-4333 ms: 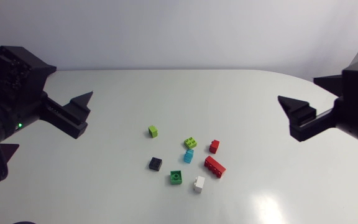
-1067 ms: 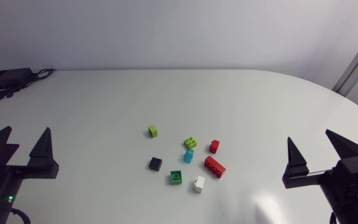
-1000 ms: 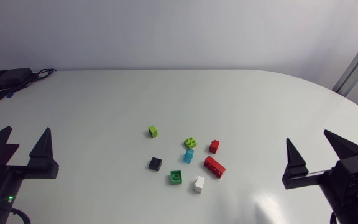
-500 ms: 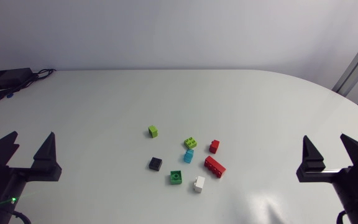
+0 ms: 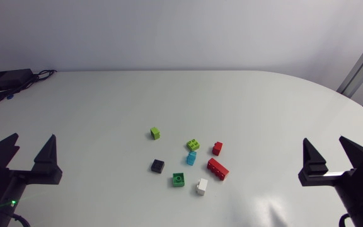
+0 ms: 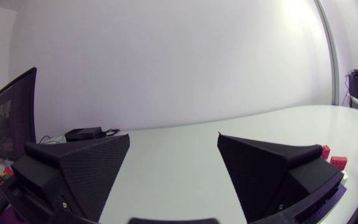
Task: Disassemble duplo
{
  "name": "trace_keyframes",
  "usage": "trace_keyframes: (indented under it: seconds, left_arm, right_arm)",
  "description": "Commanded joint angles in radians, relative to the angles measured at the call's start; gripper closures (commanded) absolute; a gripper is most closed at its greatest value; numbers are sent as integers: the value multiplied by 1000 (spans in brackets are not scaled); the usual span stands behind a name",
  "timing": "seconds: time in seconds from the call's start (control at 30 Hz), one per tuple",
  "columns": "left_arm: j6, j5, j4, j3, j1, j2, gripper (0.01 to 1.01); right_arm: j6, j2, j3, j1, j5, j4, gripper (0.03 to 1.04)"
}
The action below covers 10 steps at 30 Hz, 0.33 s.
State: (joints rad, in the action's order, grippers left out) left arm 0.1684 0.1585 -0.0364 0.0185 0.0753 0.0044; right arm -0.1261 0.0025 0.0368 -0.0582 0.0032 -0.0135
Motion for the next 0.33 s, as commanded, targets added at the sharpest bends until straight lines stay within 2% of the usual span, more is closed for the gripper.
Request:
trace_keyframes:
  seconds: [0.0,0.3]
  left_arm:
    - [66,-17,6,-22,7,-11,48]
    - [57,-19,13,-20,-29,-4,48]
  right_arm:
    - [20,-9,-38,1,-3,12,62]
    - [20,-9,-38,-6,-3,10,62]
